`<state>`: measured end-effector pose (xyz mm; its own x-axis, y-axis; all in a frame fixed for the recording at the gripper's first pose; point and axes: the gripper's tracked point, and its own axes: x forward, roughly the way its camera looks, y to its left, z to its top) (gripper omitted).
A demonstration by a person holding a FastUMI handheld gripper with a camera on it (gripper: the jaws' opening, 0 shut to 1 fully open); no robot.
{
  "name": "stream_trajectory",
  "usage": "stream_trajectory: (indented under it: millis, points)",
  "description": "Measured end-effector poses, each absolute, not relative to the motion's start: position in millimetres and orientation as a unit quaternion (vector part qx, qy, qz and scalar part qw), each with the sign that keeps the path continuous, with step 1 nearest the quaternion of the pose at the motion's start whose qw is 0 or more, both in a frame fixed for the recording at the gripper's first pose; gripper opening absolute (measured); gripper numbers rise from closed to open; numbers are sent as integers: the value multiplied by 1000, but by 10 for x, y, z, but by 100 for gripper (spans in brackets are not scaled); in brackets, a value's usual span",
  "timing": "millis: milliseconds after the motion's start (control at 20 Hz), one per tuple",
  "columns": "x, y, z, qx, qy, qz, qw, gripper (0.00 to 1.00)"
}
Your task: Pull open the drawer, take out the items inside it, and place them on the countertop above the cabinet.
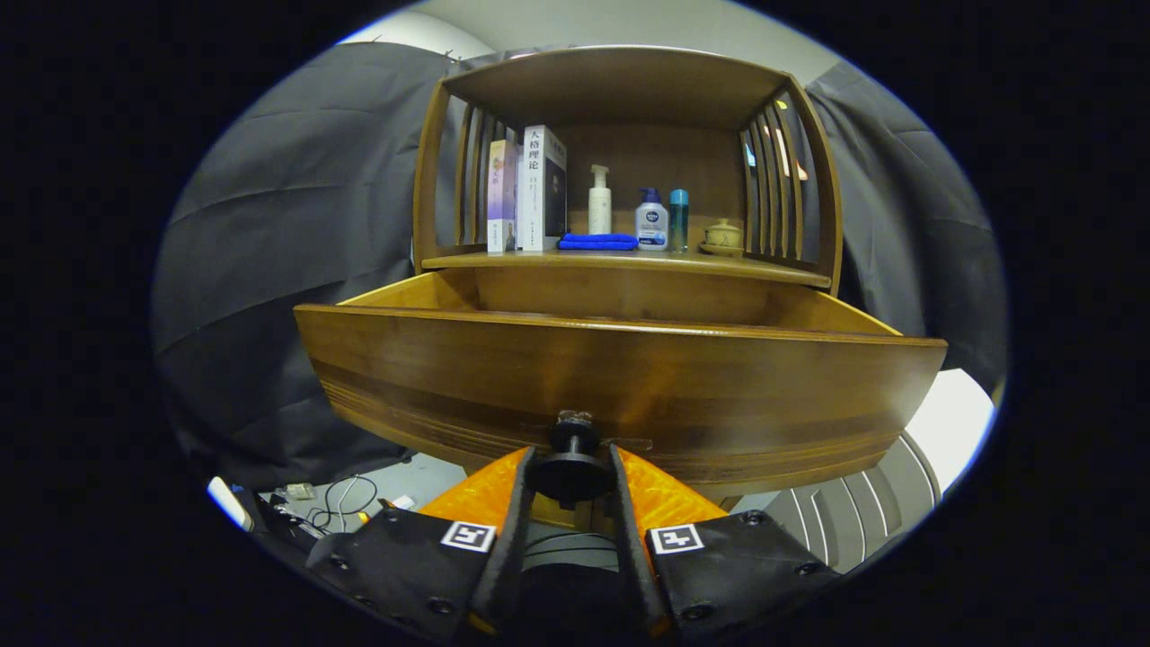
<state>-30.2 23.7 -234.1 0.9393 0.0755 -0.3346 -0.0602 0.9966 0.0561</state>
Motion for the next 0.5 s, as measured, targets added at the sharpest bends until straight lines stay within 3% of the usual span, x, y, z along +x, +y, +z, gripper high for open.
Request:
stream_trajectory:
  millis: [300,500]
  points:
    - [-465,-106,-1916,21,145,0,989,100]
    - [-455,-299,-1505,26,123,-2,992,100]
